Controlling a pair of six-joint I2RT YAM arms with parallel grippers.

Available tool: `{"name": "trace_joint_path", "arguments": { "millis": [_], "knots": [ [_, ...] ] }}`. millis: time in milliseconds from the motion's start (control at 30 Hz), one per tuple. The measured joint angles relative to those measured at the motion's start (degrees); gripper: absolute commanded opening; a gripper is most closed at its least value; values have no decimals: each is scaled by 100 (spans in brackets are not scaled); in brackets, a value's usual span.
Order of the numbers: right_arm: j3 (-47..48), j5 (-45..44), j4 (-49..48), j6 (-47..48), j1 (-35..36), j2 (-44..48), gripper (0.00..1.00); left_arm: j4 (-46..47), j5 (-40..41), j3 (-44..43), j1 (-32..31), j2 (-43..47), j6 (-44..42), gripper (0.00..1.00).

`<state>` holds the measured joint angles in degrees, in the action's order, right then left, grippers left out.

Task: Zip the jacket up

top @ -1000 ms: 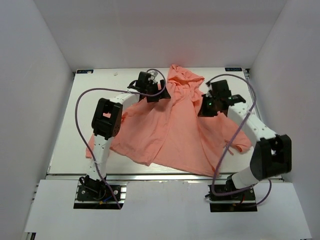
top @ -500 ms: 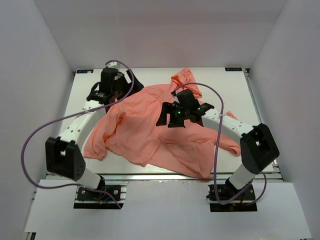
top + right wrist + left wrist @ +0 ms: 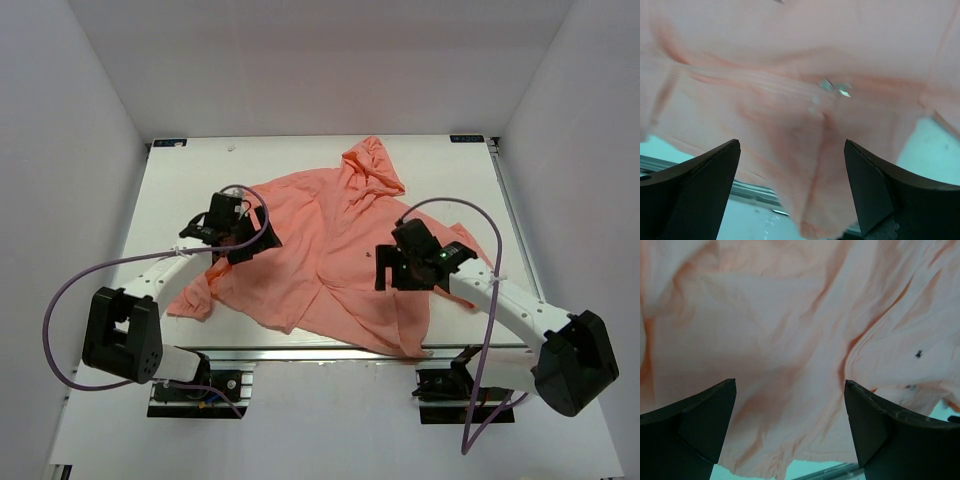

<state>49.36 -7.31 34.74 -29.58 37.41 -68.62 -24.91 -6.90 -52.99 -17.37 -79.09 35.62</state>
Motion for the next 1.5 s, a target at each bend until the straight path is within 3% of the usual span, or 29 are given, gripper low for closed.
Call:
{"name": "trace_joint_path", "arguments": {
  "millis": [200, 300, 433, 500, 567, 667, 967, 1233, 1333, 1467, 1500],
  "knots": [
    [-713, 210, 31, -94, -111, -15, 87, 101, -302, 575, -2, 22, 74, 98],
    [-798, 201, -138, -199, -109, -223, 76, 157, -354, 619, -2, 37, 87, 98],
    [-802, 177, -396, -308, -107, -614, 70, 243, -367, 625, -2, 94, 87, 98],
    [-866, 190, -553, -306, -109, -675, 55, 275, -367, 625, -2, 133, 90, 98],
    [-1003, 247, -752, -302, -107, -658, 19, 289, -367, 629, -2, 177, 101, 98],
    [-1189, 378, -916, -326, -107, -612, 0, 291, -400, 629, -2, 229, 125, 98],
    [-1067, 874, -1141, 81, 199, 247, 0, 260, -433, 629, -2, 614, 133, 98],
    [-299, 863, -1738, 1012, 2717, -527, 0, 138, -424, 612, -2, 1014, 140, 98],
    [17, 791, -1888, 1414, 3630, -1285, 33, 48, -402, 612, -2, 1099, 146, 98],
    [352, 796, -1899, 1746, 4175, -2017, 79, -61, -354, 612, -2, 1154, 146, 98],
    [350, 776, -1880, 1733, 4188, -2033, 81, -81, -341, 612, -2, 1154, 146, 98]
  ]
}}
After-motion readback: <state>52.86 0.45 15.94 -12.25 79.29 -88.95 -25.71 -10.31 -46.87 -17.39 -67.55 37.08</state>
